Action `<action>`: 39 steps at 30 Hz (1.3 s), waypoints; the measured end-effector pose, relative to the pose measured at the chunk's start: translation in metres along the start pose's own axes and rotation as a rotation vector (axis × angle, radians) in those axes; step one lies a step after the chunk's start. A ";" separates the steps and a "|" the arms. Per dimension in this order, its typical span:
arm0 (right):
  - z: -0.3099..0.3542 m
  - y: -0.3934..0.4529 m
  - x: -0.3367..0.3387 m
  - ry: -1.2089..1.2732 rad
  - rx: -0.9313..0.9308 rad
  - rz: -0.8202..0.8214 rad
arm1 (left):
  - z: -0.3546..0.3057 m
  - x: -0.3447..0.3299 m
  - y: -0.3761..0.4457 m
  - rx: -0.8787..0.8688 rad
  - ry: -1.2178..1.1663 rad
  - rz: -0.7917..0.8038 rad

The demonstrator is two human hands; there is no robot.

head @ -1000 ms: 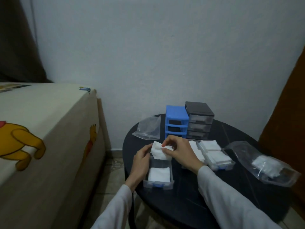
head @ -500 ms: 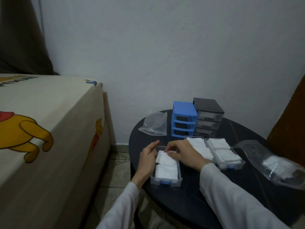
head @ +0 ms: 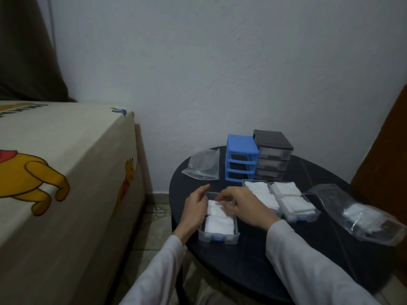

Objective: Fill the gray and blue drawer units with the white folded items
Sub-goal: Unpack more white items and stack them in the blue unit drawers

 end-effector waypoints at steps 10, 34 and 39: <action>-0.054 -0.076 0.106 0.112 -0.107 -0.266 | -0.106 -0.049 -0.028 -0.363 0.027 -0.015; -0.230 -0.248 0.157 0.066 -0.659 -0.496 | -0.159 -0.338 -0.053 -0.587 0.276 0.559; -0.242 -0.247 0.155 0.061 -0.702 -0.577 | -0.153 -0.342 -0.048 -0.600 0.232 0.490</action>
Point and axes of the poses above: each hand's wrist, its own y-axis towards the middle knuckle, its own x-axis out of the back of the hand, z = x × y, the point moved 9 cm from there along y, towards the middle knuckle, and after that the axes turned 4 degrees about y, right-handed, at the moved point
